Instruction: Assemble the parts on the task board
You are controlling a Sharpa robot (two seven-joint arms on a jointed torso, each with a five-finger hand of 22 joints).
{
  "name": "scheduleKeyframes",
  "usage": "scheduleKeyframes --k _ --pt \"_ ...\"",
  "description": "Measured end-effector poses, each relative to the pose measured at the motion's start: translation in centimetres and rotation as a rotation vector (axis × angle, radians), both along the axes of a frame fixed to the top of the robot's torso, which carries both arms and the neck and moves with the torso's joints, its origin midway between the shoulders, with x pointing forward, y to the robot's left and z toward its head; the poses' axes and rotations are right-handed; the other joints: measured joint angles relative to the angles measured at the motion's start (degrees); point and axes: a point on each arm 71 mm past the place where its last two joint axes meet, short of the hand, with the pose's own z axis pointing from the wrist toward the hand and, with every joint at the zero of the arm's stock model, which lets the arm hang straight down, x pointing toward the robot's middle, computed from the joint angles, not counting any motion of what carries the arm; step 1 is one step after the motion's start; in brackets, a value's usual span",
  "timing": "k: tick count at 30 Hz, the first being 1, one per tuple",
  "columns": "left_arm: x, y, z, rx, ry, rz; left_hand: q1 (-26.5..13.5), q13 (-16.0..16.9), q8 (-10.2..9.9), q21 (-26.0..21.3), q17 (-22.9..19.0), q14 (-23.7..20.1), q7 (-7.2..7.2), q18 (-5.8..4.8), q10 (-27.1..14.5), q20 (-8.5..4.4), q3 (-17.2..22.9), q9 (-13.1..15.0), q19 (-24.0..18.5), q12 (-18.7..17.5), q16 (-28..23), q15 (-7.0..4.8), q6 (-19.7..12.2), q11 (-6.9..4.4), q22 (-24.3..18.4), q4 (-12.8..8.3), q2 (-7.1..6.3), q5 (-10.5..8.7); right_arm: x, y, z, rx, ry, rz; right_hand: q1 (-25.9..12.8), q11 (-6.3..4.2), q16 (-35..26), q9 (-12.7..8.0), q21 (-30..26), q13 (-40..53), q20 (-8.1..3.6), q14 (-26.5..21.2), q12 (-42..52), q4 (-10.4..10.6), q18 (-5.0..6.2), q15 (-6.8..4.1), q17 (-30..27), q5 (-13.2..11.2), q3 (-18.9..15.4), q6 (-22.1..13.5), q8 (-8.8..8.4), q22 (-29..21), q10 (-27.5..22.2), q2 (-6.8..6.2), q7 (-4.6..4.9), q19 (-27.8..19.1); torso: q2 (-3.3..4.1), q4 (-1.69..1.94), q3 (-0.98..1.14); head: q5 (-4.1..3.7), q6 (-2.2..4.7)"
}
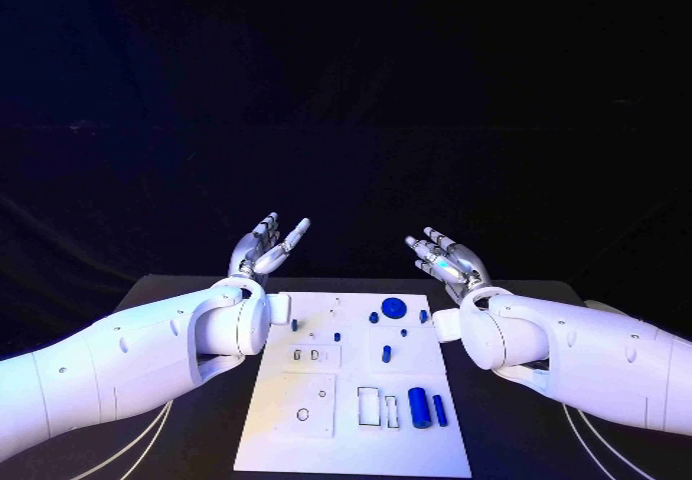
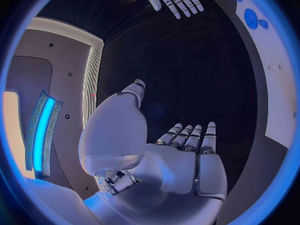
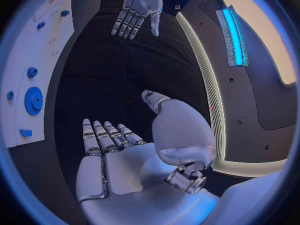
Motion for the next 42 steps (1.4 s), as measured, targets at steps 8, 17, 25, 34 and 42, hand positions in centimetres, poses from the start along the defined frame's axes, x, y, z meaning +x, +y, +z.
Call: scheduleKeyframes --k 8,17,25,34,42 --pt "0.0 -0.1 0.0 -0.018 0.002 -0.023 2.88 0.63 1.21 1.45 1.11 3.70 0.10 0.88 3.69 1.32 1.57 0.91 2.60 1.16 1.49 1.32 3.24 1.62 0.70 0.64 1.31 0.00 0.8 0.5 0.1 0.000 0.027 0.130 7.17 -0.19 3.46 1.94 2.44 1.03 0.19 11.43 2.28 -4.08 0.90 -0.64 2.05 0.00 2.12 8.05 2.69 1.23 10.01 -0.74 0.52 6.17 0.00 -0.01 -0.01 0.01 -0.01" --pt "-0.9 1.9 0.6 -0.034 -0.009 -0.034 8.63 2.59 6.64 10.03 5.95 24.19 1.08 0.88 23.93 1.63 5.02 4.73 21.94 6.05 8.69 2.50 16.41 3.36 4.84 0.17 3.58 0.00 1.7 -1.7 2.4 -0.200 -0.140 0.142 12.77 -1.82 8.83 5.64 6.75 2.23 0.20 29.52 6.11 -8.79 3.12 -2.86 4.94 -0.62 4.00 24.45 8.25 3.10 30.92 -2.30 1.86 17.67 1.93 0.47 -0.32 -1.04 -0.05" --pt "-1.6 1.9 1.9 -0.053 -0.030 -0.068 12.52 3.20 12.51 16.01 9.36 38.51 2.52 1.74 39.85 1.23 7.74 8.45 33.98 9.24 14.17 0.59 30.22 2.00 7.22 -1.20 3.79 0.00 1.9 -1.7 4.0 -0.332 -0.250 0.176 13.65 -3.10 10.83 7.31 9.83 2.23 0.09 37.76 6.47 -10.22 4.92 -4.54 5.82 -0.93 5.29 33.64 10.88 4.11 40.32 -3.21 3.26 26.18 3.71 0.66 -0.49 -1.44 0.44" --pt "-2.7 1.6 3.8 -0.065 -0.059 -0.124 13.72 3.20 15.03 19.31 11.56 45.81 3.65 1.74 48.30 0.22 9.96 9.82 39.73 9.34 16.76 -1.08 36.85 0.63 8.34 -2.40 3.18 -0.01 2.5 -1.4 5.8 -0.565 -0.348 0.257 14.13 -5.14 13.82 8.14 14.87 2.35 -2.11 47.86 6.10 -10.85 5.77 -7.43 7.18 -1.63 5.92 40.25 12.44 5.74 48.08 -4.31 4.45 36.72 6.04 0.97 -0.69 -1.77 0.69" --pt "-4.1 0.9 5.4 -0.084 -0.072 -0.190 14.32 3.08 15.66 21.97 13.34 49.49 4.10 2.37 52.71 -1.07 11.62 10.06 43.24 8.81 18.04 -2.13 39.51 -0.16 9.35 -2.95 2.58 -0.01 2.3 -0.1 6.6 -0.865 -0.426 0.359 14.02 -8.98 22.77 9.19 28.52 3.00 -8.54 66.21 4.76 -11.94 5.78 -13.36 14.33 0.33 4.59 46.15 14.01 12.64 57.00 -8.10 3.34 52.55 8.29 1.74 -0.94 -2.71 0.99"
